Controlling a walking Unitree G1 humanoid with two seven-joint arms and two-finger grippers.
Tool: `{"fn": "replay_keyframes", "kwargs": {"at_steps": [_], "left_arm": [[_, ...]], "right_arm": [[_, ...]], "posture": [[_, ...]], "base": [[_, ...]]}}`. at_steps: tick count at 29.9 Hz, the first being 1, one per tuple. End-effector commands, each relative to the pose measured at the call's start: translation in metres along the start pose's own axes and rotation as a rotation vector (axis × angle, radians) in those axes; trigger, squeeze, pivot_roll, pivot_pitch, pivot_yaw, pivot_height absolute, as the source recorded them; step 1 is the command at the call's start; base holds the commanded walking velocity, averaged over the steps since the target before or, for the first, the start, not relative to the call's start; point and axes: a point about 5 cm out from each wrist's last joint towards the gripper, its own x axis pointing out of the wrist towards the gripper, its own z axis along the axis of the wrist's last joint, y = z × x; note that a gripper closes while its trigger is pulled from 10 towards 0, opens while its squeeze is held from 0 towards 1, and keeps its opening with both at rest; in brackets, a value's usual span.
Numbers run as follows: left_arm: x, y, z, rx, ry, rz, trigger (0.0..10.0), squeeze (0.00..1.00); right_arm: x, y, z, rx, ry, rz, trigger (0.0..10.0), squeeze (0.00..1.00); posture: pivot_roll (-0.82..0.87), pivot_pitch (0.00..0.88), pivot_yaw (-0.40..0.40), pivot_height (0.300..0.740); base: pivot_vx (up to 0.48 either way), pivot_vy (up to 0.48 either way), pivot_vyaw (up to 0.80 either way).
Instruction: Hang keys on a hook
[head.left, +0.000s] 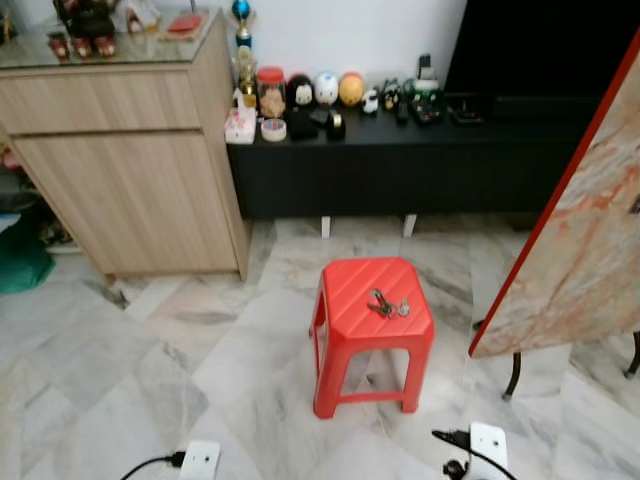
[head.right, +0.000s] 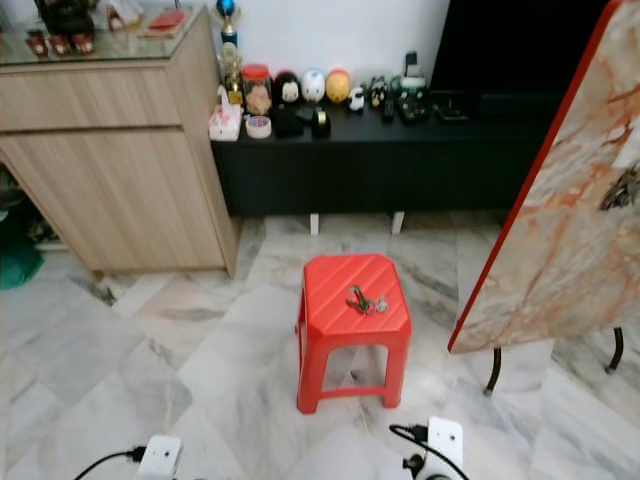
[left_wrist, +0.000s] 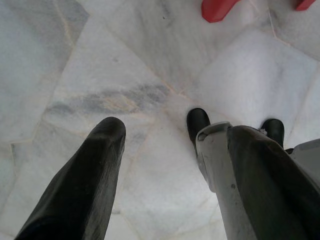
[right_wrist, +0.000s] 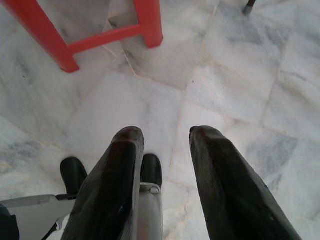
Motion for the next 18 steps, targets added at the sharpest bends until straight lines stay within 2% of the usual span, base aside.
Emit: {"fn": "replay_keyframes", "kwargs": {"at_steps": [1, 15, 18], "left_arm": [[-0.0006, -0.0010, -0.0040, -0.001, 0.014, -0.003, 10.0, 0.00], [-0.0010, -0.0001, -0.0052, 0.002, 0.018, 0.006, 10.0, 0.00], [-0.0011, -0.0003, -0.0056, 0.003, 0.018, 0.004, 10.0, 0.00]], "right_arm": [[-0.0004, -0.0028, -0.0019, -0.004, 0.003, -0.007, 10.0, 0.00], [-0.0005, -0.0033, -0.0027, -0.004, 0.005, -0.008, 10.0, 0.00], [-0.0006, -0.0032, -0.0032, -0.003, 0.006, -0.005, 10.0, 0.00]], "posture": [[0.03, 0.000, -0.003, 0.740], [0.03, 0.000, -0.002, 0.740], [0.03, 0.000, -0.003, 0.740]], "base": [[0.000, 0.000, 0.00], [0.000, 0.000, 0.00], [0.254, 0.000, 0.00]]}}
